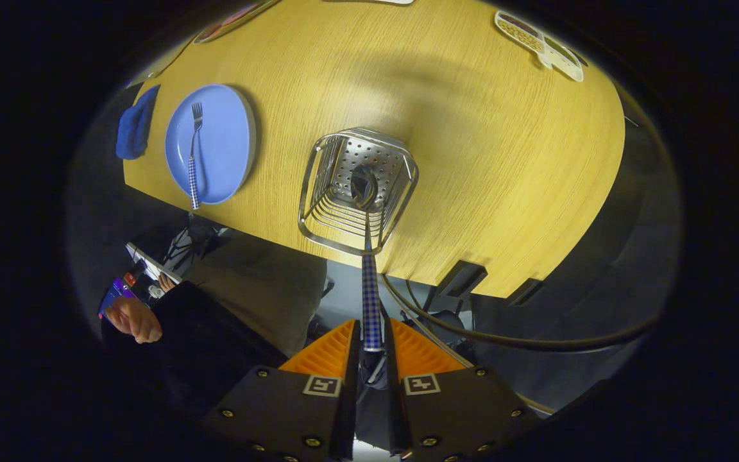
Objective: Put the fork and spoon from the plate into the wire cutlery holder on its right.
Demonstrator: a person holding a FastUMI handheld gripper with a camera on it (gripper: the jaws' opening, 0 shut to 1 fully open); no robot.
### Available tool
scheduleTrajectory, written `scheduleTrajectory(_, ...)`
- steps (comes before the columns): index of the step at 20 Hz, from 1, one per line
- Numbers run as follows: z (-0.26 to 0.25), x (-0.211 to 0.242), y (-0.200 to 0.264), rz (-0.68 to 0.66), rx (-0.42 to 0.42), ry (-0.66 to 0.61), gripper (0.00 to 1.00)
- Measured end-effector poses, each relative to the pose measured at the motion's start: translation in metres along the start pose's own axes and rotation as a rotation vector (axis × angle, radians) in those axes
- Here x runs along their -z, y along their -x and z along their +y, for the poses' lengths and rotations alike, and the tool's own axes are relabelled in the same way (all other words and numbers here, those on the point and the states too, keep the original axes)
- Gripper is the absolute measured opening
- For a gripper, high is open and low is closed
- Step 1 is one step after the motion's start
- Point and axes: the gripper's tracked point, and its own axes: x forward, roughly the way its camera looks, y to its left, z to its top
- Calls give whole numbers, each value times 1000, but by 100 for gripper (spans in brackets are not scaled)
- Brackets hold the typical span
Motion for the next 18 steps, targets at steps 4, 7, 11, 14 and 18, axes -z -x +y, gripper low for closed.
scheduleTrajectory(4, 3, 15, 7, -156, -127, -59, 36)
scheduleTrajectory(7, 16, 36, 1, -281, -171, -85, 37)
scheduleTrajectory(11, 72, 51, -21, -364, -352, -135, 92)
scheduleTrajectory(14, 101, 50, -33, -449, -325, -143, 92)
scheduleTrajectory(18, 162, 20, -36, -565, -321, -75, 98)
